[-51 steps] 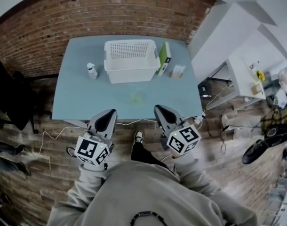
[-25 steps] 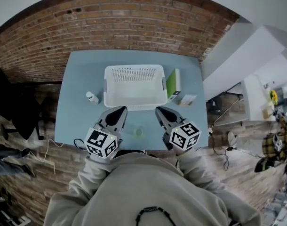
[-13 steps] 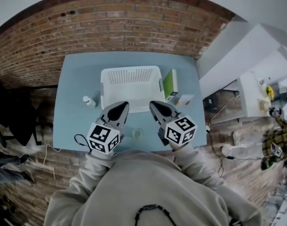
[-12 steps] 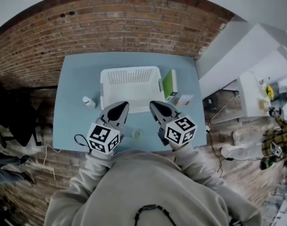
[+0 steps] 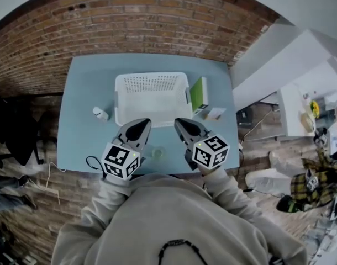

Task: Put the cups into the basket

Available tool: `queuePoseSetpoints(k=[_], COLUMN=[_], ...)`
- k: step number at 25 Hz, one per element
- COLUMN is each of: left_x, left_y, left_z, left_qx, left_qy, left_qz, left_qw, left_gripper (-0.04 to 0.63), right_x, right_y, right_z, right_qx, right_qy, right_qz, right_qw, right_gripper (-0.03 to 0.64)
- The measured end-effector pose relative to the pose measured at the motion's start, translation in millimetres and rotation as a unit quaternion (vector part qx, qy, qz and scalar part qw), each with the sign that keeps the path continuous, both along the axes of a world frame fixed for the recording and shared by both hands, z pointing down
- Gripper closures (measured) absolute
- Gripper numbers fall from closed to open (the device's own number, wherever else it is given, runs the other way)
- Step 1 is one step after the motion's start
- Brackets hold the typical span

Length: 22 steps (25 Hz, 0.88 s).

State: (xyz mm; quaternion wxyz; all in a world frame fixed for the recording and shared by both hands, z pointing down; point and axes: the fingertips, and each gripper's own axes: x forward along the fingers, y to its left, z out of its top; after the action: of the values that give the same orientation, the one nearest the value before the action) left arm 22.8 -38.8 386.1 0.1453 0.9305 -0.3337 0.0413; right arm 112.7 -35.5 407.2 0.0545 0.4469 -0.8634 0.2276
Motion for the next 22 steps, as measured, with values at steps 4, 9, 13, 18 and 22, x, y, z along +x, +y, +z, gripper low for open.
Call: queuePoseSetpoints(k=[4, 9, 13, 18, 22], left_x=[-0.4, 0.4, 3.9, 6.7, 4.6], left_y=[5.7, 10.4, 11.6, 23.3, 32.3], left_z=[19.6, 34.8, 47.8, 68.0, 88.3], left_qx=[-0.019, -0.038, -0.051, -0.071, -0.089], left_qy=[-0.007, 0.000, -0.004, -0.012, -0.015], left_qz=[-0.001, -0.002, 0.000, 0.005, 0.011], left_qw=[0.9998, 0.9993, 0.9987, 0.9974, 0.9958], left_gripper=[0.597, 0.597, 0.597, 0.597, 0.597], right_x=[-7.9, -15.5, -13.1, -16.6, -21.8], right_y=[5.3, 15.4, 18.0, 28.1, 34.0], right_z=[17.0, 34.8, 51.0, 78.7, 100.8], right_qx=[-0.023, -0.048, -0.068, -0.104, -0.121], right_qy=[0.004, 0.002, 0.003, -0.010, -0.006], right_qz=[-0.013, -0.030, -0.033, -0.049, -0.053], right_qw=[1.000, 0.998, 0.997, 0.993, 0.991], right_gripper=[0.606, 0.606, 0.606, 0.606, 0.606])
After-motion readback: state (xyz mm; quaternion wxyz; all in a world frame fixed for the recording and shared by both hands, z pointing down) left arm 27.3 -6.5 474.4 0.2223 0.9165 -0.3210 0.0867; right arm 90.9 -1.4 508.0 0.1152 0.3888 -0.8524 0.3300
